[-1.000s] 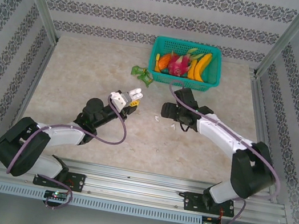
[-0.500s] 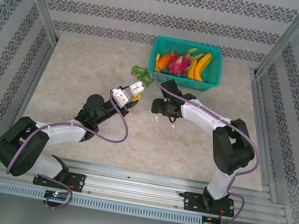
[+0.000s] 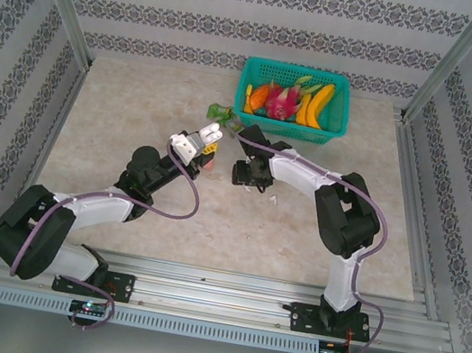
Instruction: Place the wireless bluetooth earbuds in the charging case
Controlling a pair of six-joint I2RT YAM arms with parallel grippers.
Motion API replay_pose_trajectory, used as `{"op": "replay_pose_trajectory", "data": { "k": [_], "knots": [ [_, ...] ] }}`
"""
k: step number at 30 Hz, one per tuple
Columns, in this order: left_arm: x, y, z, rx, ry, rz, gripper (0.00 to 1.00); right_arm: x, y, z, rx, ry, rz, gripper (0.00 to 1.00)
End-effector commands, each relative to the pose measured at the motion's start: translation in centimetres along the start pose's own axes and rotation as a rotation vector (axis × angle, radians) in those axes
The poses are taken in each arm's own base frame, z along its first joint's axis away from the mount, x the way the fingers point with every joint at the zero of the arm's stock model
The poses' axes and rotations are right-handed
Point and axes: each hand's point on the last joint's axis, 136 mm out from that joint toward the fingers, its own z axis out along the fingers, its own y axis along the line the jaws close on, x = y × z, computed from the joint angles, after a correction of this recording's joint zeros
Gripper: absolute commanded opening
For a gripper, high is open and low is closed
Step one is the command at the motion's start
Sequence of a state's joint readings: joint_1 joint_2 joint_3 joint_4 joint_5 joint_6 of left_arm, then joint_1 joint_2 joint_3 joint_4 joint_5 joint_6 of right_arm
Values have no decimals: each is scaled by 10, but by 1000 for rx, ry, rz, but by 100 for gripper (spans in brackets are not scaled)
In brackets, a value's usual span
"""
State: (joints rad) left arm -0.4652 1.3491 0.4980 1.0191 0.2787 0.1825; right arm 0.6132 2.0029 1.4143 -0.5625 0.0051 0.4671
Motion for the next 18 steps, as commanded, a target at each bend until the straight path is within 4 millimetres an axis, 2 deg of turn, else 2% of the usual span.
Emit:
{"op": "replay_pose_trajectory", "data": {
  "k": [1,18],
  "knots": [
    [-23,5,-5,-2,-79,-10,0,5,3,4,-5,49,-56,54],
    [-19,3,-7,7,-69,-16,0,8,-8,16,-1,82,-48,52]
  ]
}}
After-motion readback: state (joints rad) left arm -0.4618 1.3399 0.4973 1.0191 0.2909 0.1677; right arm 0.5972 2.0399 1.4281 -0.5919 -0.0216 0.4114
